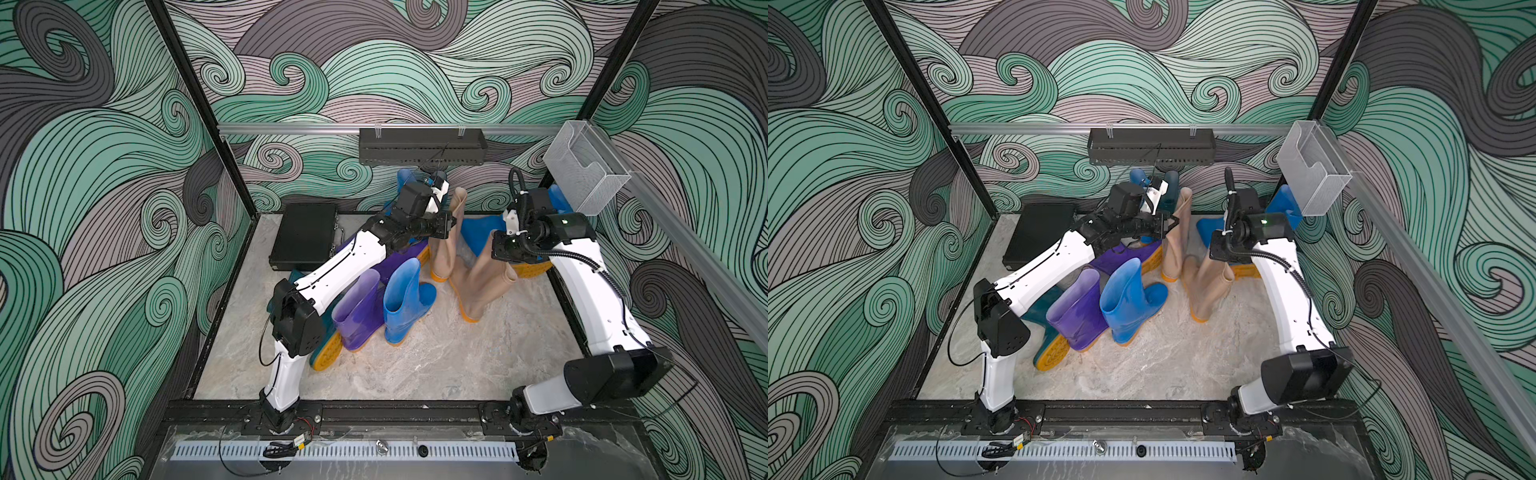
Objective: Match and arrange rain boots in pairs
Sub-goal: Place the rain boot at the center of the board.
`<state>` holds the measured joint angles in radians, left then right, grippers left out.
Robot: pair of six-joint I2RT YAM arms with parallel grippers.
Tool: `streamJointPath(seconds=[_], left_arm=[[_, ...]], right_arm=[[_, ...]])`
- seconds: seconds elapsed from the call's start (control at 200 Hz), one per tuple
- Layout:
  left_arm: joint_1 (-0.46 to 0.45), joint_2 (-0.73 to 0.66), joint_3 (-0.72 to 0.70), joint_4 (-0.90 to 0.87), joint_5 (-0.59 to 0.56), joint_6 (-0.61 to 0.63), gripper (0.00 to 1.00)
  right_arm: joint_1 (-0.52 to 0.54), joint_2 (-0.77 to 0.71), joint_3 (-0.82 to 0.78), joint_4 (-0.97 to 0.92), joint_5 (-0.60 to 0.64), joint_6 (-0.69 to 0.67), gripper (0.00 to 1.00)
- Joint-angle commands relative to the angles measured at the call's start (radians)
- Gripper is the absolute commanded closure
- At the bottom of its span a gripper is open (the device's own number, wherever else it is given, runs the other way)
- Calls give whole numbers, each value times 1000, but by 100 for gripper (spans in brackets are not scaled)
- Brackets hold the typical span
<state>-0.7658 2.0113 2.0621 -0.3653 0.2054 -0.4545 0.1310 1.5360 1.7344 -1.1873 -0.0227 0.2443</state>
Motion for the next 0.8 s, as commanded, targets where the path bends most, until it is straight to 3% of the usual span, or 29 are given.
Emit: streamJointPath(seconds=[0.0, 0.23, 0.425, 0.465, 0.54, 0.635, 0.795], left_arm=[[-14, -41, -20, 91, -88, -63, 100], [-59, 16, 48, 93, -101, -102, 100], [-72, 44, 116, 72, -81, -162, 100], [-72, 53, 123, 83, -76, -185, 100], [-76, 95, 190, 65, -50, -200, 100], [-89, 147, 271, 4, -43, -191, 100], [-114, 152, 268, 14, -53, -208, 100]], right_arm=[[-1, 61, 97, 99, 65, 33, 100], [-7, 120, 153, 127, 105, 52, 100], [-84, 113, 97, 169, -43, 22, 100], [-93, 112, 90, 169, -58, 9, 93], [-109, 101, 74, 172, -91, 1, 65], [-117, 84, 60, 177, -142, -14, 46], [-129, 43, 39, 178, -210, -25, 27]])
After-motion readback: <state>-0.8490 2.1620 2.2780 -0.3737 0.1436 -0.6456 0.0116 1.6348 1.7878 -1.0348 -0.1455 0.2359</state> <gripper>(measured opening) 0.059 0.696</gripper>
